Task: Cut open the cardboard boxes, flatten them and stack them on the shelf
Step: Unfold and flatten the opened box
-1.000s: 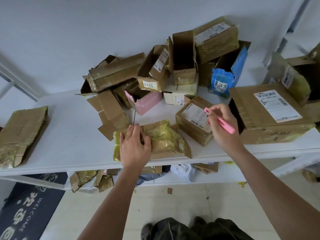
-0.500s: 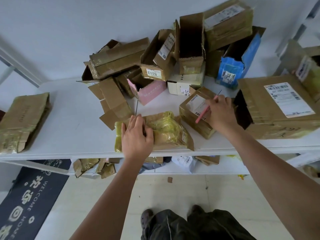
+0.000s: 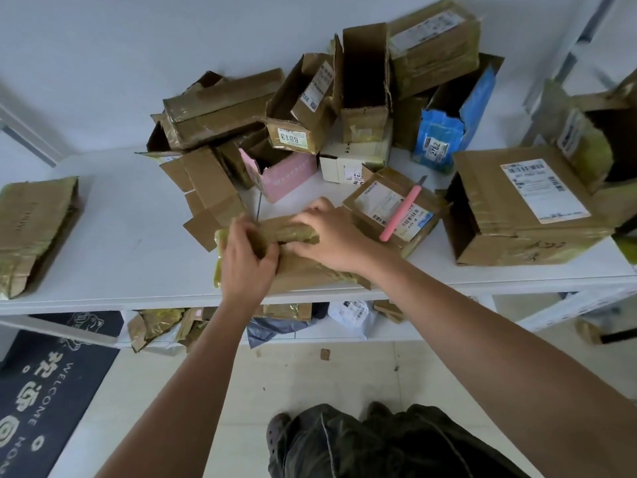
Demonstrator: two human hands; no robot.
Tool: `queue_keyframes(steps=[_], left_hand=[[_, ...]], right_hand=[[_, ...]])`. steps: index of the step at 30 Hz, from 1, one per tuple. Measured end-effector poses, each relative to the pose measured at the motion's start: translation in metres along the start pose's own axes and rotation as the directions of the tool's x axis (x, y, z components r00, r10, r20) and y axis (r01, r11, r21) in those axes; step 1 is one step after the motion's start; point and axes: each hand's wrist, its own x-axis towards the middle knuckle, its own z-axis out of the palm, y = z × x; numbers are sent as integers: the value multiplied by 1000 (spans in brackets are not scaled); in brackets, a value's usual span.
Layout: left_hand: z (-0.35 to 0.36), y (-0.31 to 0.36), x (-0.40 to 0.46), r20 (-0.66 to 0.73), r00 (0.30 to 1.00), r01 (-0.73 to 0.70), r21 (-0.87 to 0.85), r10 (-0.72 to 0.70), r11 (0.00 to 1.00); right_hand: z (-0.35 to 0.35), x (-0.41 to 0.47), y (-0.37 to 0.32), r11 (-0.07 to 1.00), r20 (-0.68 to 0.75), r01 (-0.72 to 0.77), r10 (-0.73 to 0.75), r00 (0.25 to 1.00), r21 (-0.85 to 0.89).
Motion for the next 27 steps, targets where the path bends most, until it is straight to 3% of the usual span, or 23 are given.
queue_keyframes(steps=[2,4,6,8,10,12,14,19,24,27], left_hand=[[-7,-12,-1,-105,984,161,161,-145,974],[-14,-17,-5,-136,928,363,130,-346,923],[-18,-13,-4,6,826,559,-133,-563,819],[-21,-7,2,166,737,659,-389,-655,643],[-23,-3,8,156,774,609,-448,-614,654],[-23,2,13,93,840,511,-464,-534,723],[-18,8,16,71,876,440,-522,-477,730],[-1,20,14,314,804,584,-574,-504,573],[-4,17,26,256,887,453,-645,-384,616],[-2,17,29,390,821,569,-614,-416,547]], right_hand=[[-2,0,4,999,-32,1,1,999,46],[-2,-2,5,999,-55,-13,16,998,49],[0,-3,1,998,-32,-57,58,998,15],[3,-6,-5,995,2,-91,91,996,-52],[5,-12,-6,994,-25,-85,83,996,-69],[3,-19,-3,998,-83,-70,69,994,-8],[0,-23,0,995,-153,-87,95,984,56],[-4,-14,3,976,-156,-219,217,964,2],[-1,-16,7,981,-234,-192,196,952,41],[2,-11,4,976,-284,-218,210,936,4]])
